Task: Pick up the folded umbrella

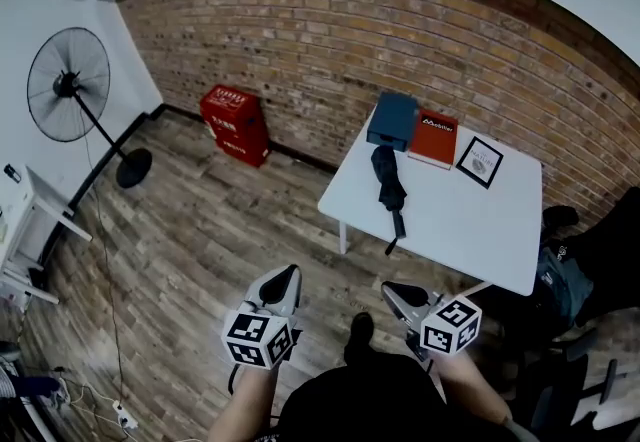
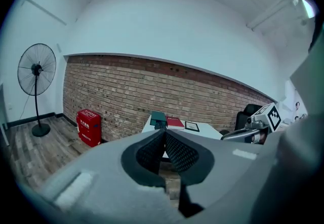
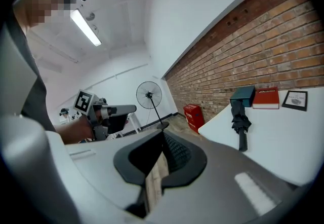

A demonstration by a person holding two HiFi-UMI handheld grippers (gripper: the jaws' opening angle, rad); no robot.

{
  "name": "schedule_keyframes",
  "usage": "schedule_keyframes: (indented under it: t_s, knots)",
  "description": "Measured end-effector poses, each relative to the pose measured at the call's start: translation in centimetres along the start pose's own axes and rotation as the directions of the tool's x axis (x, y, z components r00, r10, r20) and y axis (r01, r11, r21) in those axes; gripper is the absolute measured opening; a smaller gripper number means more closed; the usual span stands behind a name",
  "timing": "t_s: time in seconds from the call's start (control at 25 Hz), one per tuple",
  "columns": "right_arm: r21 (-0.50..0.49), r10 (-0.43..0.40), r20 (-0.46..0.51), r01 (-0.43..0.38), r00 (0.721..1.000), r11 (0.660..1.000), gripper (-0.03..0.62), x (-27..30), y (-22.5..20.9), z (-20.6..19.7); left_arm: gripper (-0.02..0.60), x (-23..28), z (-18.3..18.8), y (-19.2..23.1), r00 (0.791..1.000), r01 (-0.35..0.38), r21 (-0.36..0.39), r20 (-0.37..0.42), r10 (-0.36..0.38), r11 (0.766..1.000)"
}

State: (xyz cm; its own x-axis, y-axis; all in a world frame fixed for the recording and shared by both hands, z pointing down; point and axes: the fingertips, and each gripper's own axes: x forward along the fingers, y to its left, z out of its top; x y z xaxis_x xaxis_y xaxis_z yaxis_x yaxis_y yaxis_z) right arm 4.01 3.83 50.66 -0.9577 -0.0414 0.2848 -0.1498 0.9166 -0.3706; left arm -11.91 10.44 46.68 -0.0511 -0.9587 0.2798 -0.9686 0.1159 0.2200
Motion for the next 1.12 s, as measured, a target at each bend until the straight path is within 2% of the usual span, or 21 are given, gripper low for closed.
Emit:
schedule_keyframes:
  t_s: [0.12,0.32,0.56,0.68,0.84,0.96,1.12]
  knots:
    - [0.002,0.031,0.004,-0.031,1.0,1.0,0.002,2.8,-3.8,3.3,0.006,4.9,2.5,1.7,1.0,-0.004,0.011,-0.005,0.004,1.0]
    - [-0.015,0.036,-0.031,-0.037,0.999,0.999,0.002,7.5,-10.3,6.8,0.006,12.8,5.5,4.3,1.0,0.001,0.008,-0.007,-0.001,1.0]
    - [0.011,0.022,-0.09,-0.021,0.996,1.0,0.002,11.9,-13.6,7.1,0.006,18.6,5.0,7.0,0.997,0.063,-0.026,-0.048,-0.064,0.998]
    - [0.012,-0.024,-0.119,0.026,0.993,1.0,0.002,14.8,-15.7,7.5,0.006,21.6,4.9,10.5,0.994,0.086,-0.056,-0.057,-0.09,0.995]
    - [0.013,-0.107,-0.096,0.109,0.99,0.994,0.003,19.4,-18.5,10.6,0.006,26.7,6.6,15.2,0.984,0.158,-0.065,-0.067,-0.162,0.985]
    - [0.048,-0.178,-0.062,0.181,0.982,0.982,0.003,22.3,-20.5,13.0,0.006,30.5,9.1,17.4,0.967,0.24,-0.027,-0.081,-0.242,0.97]
    - [0.068,-0.259,-0.043,0.261,0.965,0.963,0.009,25.7,-22.3,14.9,0.006,35.3,12.1,19.0,0.932,0.35,0.036,-0.109,-0.345,0.936]
